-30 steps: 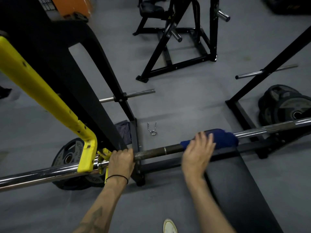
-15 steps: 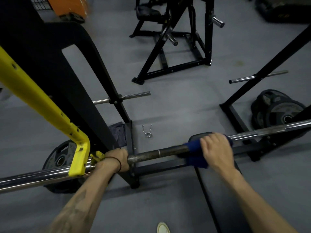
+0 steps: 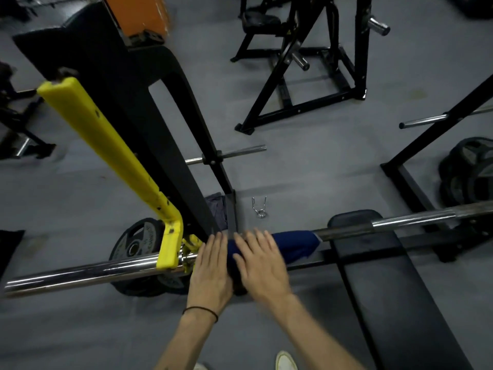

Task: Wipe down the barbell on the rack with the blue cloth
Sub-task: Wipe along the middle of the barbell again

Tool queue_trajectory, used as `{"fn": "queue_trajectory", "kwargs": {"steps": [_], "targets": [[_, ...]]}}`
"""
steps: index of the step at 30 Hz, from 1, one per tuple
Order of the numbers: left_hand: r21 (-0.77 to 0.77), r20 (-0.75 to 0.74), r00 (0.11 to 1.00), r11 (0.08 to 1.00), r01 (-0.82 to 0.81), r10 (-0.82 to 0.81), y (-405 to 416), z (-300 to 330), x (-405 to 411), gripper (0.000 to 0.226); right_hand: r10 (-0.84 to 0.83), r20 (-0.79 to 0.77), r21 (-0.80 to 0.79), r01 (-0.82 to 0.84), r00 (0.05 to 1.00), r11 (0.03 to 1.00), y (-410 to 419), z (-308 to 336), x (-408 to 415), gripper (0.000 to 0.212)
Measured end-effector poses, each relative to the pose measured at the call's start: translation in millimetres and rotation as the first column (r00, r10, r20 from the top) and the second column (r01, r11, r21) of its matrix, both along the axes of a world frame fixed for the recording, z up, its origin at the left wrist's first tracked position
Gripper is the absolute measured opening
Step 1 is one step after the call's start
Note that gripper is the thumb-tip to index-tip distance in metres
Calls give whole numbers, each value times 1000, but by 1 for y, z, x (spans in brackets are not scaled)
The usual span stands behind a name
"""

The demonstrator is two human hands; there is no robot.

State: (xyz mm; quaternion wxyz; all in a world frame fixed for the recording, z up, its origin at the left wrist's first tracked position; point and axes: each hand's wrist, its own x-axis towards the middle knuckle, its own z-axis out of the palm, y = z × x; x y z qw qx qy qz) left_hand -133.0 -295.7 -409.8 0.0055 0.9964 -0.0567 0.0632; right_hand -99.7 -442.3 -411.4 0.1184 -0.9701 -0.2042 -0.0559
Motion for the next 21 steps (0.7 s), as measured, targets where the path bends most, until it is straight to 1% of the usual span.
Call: {"fn": "queue_trajectory", "kwargs": {"steps": [1, 2, 3, 6, 8, 10, 11, 13, 14, 15, 16, 18, 20, 21], "targets": [[2, -1, 1000, 1000, 10, -10, 3, 0, -2, 74, 53, -9, -16, -53, 999, 998, -20, -3, 3, 50], [3, 8, 1000, 1000, 21, -21, 4, -1, -2, 74, 61, -14, -10, -61, 998, 998, -45, -5, 8, 47], [4, 14, 1000, 1000, 23, -23, 3, 1, 0, 74, 30, -8, 2, -30, 1000, 1000, -75, -5, 15, 44], [17, -37, 999, 1000, 20, -19, -7, 5, 15, 76, -190, 33, -32, 191, 981, 981, -173, 5, 33, 41], [8, -84, 996, 1000, 19, -18, -12, 9, 22, 60, -313, 52, -60, 315, 948, 947, -211, 10, 31, 44], [-8, -139, 990, 1000, -16, 15, -14, 13, 29, 43, -428, 69, -18, 430, 901, 902, -207, 3, 27, 47], [-10, -179, 983, 999, -39, 37, -15, 14, 33, 40, -510, 62, 26, 509, 858, 860, -191, -2, 24, 48], [28, -261, 963, 997, -69, 74, -17, 21, 41, 35, -650, 2, 114, 646, 760, 755, -149, -8, 19, 50], [62, -292, 953, 996, -67, 83, -17, 25, 46, 28, -671, -23, 141, 667, 741, 732, -125, -9, 16, 50], [105, -314, 946, 993, -56, 86, -17, 27, 50, 20, -656, -34, 158, 652, 754, 741, -99, -8, 12, 49], [146, -321, 944, 989, -29, 75, -16, 27, 55, 15, -614, -28, 154, 610, 789, 777, -71, -5, 7, 48], [179, -371, 928, 983, 36, 33, -16, 32, 66, 20, -479, -26, 100, 479, 877, 872, -18, -1, -3, 47], [162, -492, 870, 985, 55, 33, -16, 36, 80, 25, -323, -27, 73, 324, 946, 943, 7, 1, -4, 46], [125, -577, 816, 991, 44, 37, -15, 38, 87, 27, -228, -17, 59, 229, 973, 972, 4, 1, 0, 43]]}}
